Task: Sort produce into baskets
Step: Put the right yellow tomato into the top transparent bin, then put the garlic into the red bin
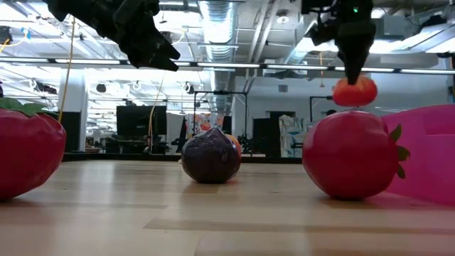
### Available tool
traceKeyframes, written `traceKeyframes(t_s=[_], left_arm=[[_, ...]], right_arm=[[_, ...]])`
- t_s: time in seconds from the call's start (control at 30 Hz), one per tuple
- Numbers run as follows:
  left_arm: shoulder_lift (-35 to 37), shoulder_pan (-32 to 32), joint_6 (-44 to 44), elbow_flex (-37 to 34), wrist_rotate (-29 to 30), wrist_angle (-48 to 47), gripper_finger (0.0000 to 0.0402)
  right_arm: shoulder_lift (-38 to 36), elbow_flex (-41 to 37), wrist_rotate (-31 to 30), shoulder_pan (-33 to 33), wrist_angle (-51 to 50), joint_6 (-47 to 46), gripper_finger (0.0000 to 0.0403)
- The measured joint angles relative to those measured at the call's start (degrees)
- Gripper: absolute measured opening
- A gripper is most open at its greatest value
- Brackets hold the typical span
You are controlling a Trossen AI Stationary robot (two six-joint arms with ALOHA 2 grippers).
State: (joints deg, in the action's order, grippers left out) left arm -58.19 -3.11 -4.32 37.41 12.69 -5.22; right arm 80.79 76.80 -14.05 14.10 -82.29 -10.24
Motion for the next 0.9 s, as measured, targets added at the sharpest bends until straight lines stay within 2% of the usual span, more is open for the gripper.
traceKeyframes(t_s=[0.33, 0.53, 0.9], left_arm=[[0.00, 0.00, 0.00, 0.00, 0.00, -0.06, 0.0318], [0.00, 0.00, 0.00, 0.00, -0.02, -0.37, 0.0318], [0.00, 0.00, 0.00, 0.00, -0.04, -0.41, 0.0318]], right_arm=[[0.46, -2.19, -0.01, 5.78, 0.05, 0.17, 0.0338], [1.03, -2.16, 0.12, 6.25, 0.47, 2.59, 0.0342], [1.01, -2.16, 0.09, 6.19, -0.34, 4.70, 0.0396]])
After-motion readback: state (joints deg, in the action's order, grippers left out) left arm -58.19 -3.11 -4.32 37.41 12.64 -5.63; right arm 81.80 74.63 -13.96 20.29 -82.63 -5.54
